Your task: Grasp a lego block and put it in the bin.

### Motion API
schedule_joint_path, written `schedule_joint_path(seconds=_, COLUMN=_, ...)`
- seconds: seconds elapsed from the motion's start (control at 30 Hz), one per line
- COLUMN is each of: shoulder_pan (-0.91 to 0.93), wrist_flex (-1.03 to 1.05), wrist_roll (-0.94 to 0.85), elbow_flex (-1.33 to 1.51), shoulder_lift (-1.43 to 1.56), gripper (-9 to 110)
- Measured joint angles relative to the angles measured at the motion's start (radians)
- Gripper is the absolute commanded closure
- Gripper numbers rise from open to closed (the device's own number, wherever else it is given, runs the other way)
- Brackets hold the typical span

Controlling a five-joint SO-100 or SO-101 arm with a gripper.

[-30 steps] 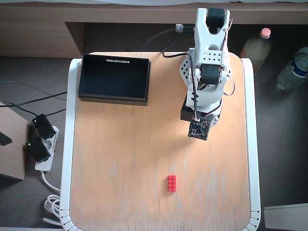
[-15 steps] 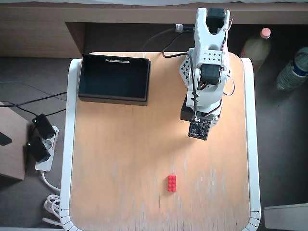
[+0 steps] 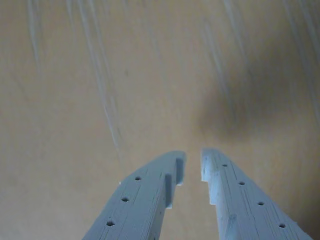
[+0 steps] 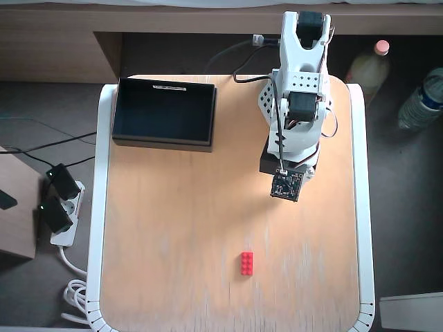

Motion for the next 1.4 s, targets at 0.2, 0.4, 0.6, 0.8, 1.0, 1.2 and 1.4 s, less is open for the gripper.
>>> schedule_joint_path(seconds=0.2, shoulder_pan=0.0, wrist_flex=0.0, wrist_roll=0.0, elbow_flex=0.0, shoulder_lift=0.0, gripper=101)
schedule_joint_path(seconds=0.4, shoulder_pan=0.0, wrist_flex=0.0, wrist_roll=0.0, elbow_flex=0.0, shoulder_lift=0.0, gripper=101)
schedule_joint_path(seconds=0.6, shoulder_pan=0.0, wrist_flex=0.0, wrist_roll=0.0, elbow_flex=0.0, shoulder_lift=0.0, gripper=101)
schedule_joint_path(seconds=0.8, shoulder_pan=0.0, wrist_flex=0.0, wrist_roll=0.0, elbow_flex=0.0, shoulder_lift=0.0, gripper=101)
schedule_joint_path(seconds=1.0, shoulder_pan=0.0, wrist_flex=0.0, wrist_roll=-0.084, elbow_flex=0.0, shoulder_lift=0.0, gripper=101)
schedule_joint_path(seconds=1.2, shoulder_pan=0.0, wrist_flex=0.0, wrist_roll=-0.103, elbow_flex=0.0, shoulder_lift=0.0, gripper=101)
schedule_joint_path(seconds=1.4, shoulder_pan=0.0, wrist_flex=0.0, wrist_roll=0.018, elbow_flex=0.0, shoulder_lift=0.0, gripper=101)
